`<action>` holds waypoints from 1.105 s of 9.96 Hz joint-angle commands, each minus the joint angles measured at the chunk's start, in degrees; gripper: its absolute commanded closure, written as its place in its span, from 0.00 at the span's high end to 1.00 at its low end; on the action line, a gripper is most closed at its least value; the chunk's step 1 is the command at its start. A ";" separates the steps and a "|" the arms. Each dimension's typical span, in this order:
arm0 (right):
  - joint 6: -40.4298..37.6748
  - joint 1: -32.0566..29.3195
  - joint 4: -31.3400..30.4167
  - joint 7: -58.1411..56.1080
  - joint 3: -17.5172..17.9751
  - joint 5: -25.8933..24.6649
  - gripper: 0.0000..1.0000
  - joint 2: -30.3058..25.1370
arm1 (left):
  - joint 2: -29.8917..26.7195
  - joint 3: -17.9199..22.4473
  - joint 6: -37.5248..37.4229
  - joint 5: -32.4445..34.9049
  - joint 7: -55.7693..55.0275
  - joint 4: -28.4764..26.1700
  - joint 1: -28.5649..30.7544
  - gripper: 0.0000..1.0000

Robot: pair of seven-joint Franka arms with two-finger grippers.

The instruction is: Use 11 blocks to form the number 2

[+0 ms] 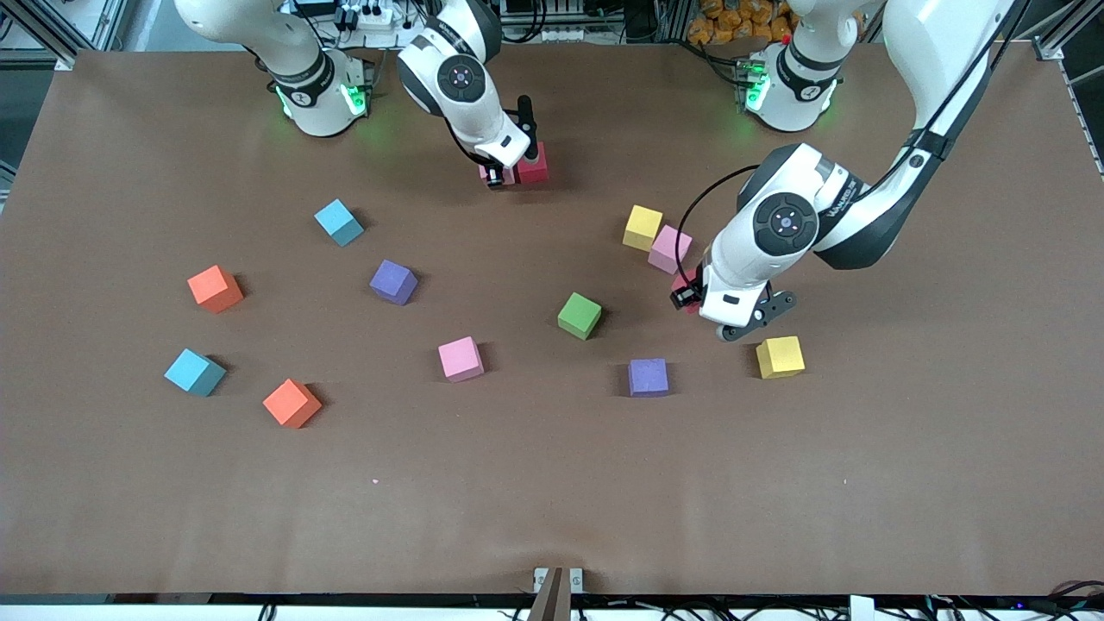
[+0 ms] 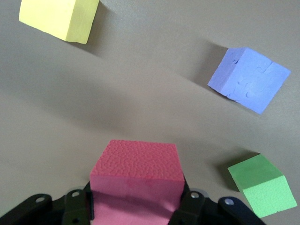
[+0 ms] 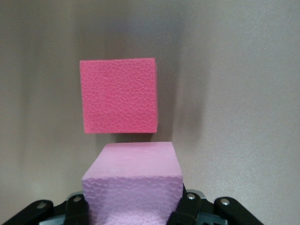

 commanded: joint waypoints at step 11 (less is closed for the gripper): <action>2.73 0.36 -1.53 -1.23 0.31 6.72 0.61 0.53 | -0.52 -0.26 -0.99 -1.36 0.11 -0.04 0.45 0.00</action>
